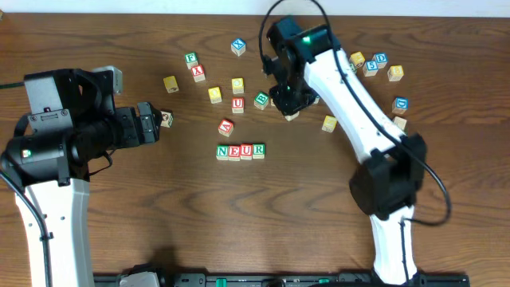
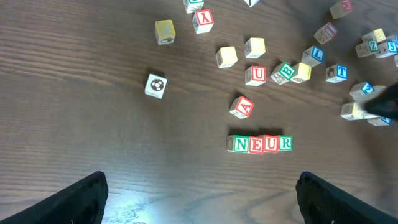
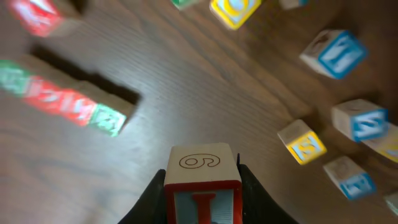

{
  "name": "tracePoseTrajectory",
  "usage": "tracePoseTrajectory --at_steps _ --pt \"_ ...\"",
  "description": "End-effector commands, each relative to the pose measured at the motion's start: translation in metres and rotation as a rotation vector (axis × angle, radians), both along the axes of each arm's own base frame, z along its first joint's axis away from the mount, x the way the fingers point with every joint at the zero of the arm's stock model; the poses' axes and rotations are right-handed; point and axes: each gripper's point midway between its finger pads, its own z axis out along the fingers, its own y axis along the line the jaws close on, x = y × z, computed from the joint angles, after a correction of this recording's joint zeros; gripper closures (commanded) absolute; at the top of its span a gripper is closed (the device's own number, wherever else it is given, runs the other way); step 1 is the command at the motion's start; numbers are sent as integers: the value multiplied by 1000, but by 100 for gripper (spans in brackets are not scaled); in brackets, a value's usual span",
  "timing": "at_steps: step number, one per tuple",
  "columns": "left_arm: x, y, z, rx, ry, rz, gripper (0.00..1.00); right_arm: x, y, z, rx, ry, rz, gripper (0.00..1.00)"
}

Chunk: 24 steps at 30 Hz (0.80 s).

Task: Spell out NEURIPS
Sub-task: 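Lift the I block and carry it toward the right of R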

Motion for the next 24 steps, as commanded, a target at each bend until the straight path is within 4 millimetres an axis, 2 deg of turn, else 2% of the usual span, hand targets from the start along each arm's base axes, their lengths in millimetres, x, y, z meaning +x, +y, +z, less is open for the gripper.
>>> tracePoseTrajectory --at_steps 1,6,12,19,24 --pt "0 0 7 4 -22 -8 5 -9 1 28 -12 -78 -38 99" --pt "0 0 7 4 -22 -8 5 -25 -2 14 -66 -73 -33 99" --pt "0 0 7 4 -22 -8 5 -53 -4 -23 -60 -39 -77 99" --pt "0 0 7 4 -22 -8 5 -84 11 -45 -36 -46 -172 99" --pt "0 0 7 4 -22 -8 5 -90 14 -55 -80 -98 -266 99"
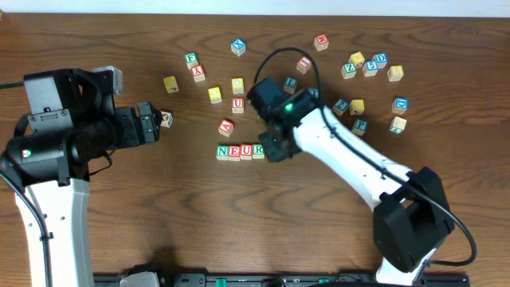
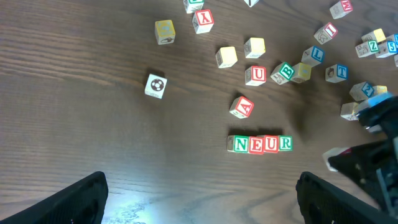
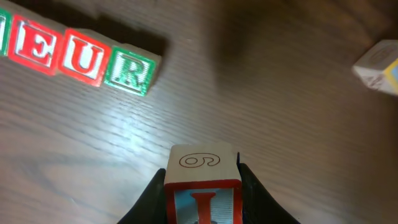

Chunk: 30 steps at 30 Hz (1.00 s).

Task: Spell out NEURIPS
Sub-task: 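Lift the I block and carry it toward the right of R, then lower the held I block onto the table right of R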

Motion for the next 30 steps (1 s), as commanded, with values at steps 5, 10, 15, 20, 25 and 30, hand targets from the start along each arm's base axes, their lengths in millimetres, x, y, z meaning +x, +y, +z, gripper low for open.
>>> tracePoseTrajectory --at_steps 5,10,15,20,25,30 --pt "0 0 7 4 -22 -8 5 -9 -4 -8 -65 -75 -175 99" --pt "0 0 7 4 -22 -8 5 -5 -10 -8 -85 -109 -253 99" --pt "0 0 7 4 -22 -8 5 -2 -15 -8 -98 -135 -301 99" --pt "0 0 7 4 -22 -8 5 3 -13 -11 -83 -160 -318 99" --pt "0 0 7 4 -22 -8 5 6 -8 -22 -31 -175 -391 99" --pt "0 0 7 4 -22 -8 5 6 6 -25 44 -152 -405 99"
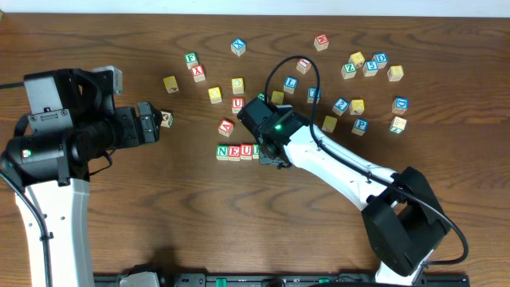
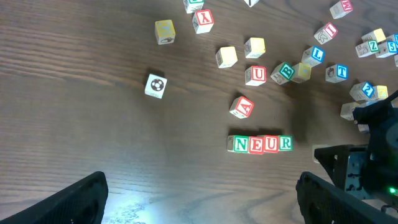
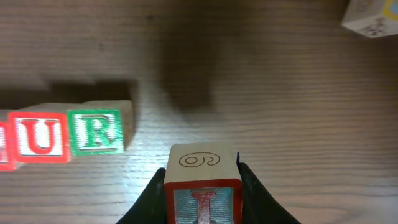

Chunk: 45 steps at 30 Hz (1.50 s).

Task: Spell out NEURIPS
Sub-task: 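Lower the held I block onto the table right of R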

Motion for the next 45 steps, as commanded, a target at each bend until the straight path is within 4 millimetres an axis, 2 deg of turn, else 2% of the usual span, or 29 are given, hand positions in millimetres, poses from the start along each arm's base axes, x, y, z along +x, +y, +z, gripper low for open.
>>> tracePoseTrajectory --at_steps 1,8,19,30,45 --pt "0 0 7 4 -22 -8 5 0 6 4 49 -9 -41 99" --pt "0 0 7 4 -22 -8 5 3 1 4 52 -11 -63 99" --pt "0 0 7 4 -22 -8 5 9 -22 -8 38 3 -131 99" --pt "0 0 7 4 -22 -8 5 12 -7 -10 96 8 -75 99" --pt "0 0 7 4 -22 -8 5 18 -3 -16 102 -5 -61 99"
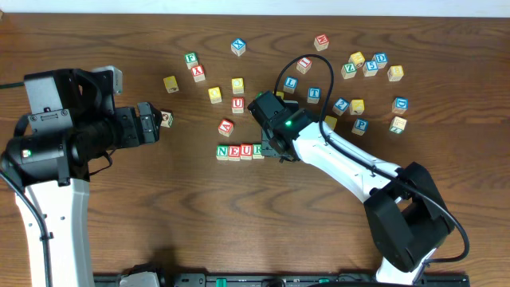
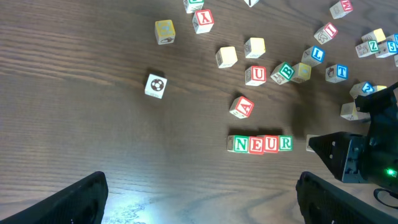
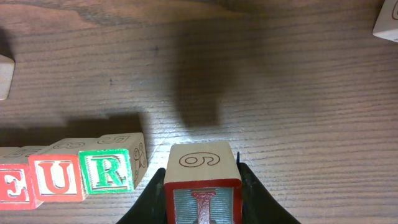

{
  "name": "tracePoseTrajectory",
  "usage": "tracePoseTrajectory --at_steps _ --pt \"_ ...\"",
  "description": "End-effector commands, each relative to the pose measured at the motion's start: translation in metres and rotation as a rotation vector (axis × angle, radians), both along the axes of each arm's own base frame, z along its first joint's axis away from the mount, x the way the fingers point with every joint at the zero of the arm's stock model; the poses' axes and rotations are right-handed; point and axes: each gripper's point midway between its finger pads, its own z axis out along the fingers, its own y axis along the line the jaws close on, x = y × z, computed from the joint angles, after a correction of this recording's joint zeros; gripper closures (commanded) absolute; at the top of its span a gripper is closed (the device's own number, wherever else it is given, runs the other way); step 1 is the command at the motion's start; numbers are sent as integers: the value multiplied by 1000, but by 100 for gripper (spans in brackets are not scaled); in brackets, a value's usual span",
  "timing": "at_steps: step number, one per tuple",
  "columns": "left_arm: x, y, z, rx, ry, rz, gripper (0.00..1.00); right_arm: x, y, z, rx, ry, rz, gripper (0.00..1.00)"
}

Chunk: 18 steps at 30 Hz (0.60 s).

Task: Spell out NEURIPS
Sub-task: 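Lower the held I block onto the table right of R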

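Note:
A row of letter blocks N-E-U-R (image 1: 240, 151) lies on the wooden table; its green R block (image 3: 107, 171) ends the row on the right. My right gripper (image 3: 202, 199) is shut on a red I block (image 3: 202, 190) with a 6 on its top face, low over the table just right of the R, a small gap between them. In the overhead view the right gripper (image 1: 273, 150) sits at the row's right end. My left gripper (image 2: 199, 198) stands open, far to the left, with nothing between its fingers.
Loose letter blocks lie scattered behind the row: a red A (image 1: 226, 126), a red U (image 1: 237, 104), a yellow one (image 1: 215, 94), and a cluster at the back right with a blue P (image 1: 360, 125). A lone block (image 1: 166, 119) sits by the left gripper.
My right gripper has brought the I block closer to the R block's right side and lower toward the table. The left arm has not moved.
My right gripper held the I block up among the scattered blocks at the back. Then it carried it near the right of the N-E-U-R row. Then it hung a little off the R, and now sits right beside it.

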Motion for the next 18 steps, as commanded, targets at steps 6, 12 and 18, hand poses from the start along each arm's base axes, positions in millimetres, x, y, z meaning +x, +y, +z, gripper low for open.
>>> tracePoseTrajectory --at_steps 6,12,18 --pt "0 0 7 4 -22 -8 5 -2 -3 -12 -30 21 13 99" --pt "0 0 7 3 -22 -8 5 -2 -4 -20 -39 32 13 99" --pt "0 0 7 4 -21 -8 5 -2 -4 -22 -42 36 13 99"
